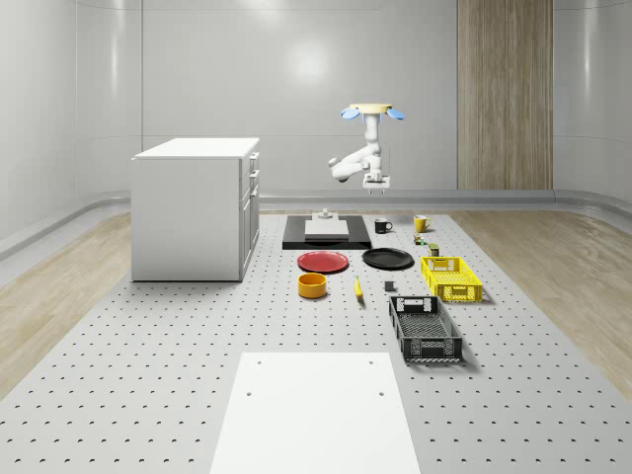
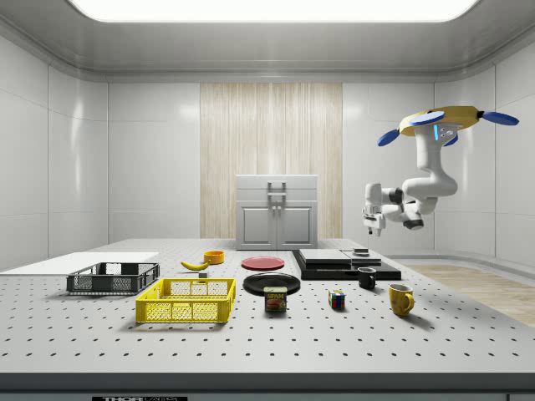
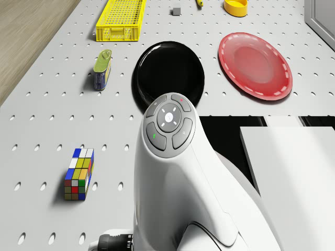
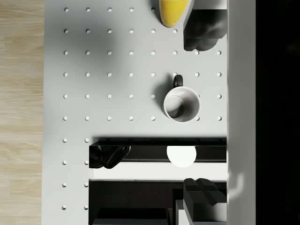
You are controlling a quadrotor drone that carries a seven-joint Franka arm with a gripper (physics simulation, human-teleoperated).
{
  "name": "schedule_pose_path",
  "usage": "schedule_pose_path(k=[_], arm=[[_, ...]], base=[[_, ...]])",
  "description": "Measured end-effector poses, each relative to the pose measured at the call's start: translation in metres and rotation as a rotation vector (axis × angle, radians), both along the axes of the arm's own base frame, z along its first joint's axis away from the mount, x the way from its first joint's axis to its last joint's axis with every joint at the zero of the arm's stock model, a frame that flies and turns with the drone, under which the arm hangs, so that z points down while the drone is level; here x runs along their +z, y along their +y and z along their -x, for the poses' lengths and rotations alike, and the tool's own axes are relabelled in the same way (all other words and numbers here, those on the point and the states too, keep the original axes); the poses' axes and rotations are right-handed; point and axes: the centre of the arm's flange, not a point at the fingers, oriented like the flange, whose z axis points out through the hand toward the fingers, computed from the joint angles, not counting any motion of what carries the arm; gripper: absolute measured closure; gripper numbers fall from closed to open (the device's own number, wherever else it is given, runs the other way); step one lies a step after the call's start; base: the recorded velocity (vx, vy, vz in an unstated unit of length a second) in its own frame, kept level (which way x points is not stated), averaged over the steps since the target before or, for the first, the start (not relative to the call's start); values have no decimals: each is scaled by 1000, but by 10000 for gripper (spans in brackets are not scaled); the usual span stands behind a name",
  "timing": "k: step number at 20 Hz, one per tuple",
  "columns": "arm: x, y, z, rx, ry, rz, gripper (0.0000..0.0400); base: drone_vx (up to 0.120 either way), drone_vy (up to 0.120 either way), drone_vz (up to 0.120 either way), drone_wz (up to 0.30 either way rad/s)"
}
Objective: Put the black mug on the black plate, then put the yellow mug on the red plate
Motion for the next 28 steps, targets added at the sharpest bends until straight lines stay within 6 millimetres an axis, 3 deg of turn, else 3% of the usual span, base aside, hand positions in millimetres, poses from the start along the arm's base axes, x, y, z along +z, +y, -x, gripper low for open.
schedule_pose_path(k=[8,26,28], arm=[[0,-1,0,0,0,7,0],[0,-1,0,0,1,9,0],[0,-1,0,0,1,9,0]], base=[[95,0,-120,0],[0,-7,-120,0],[0,0,0,0]])
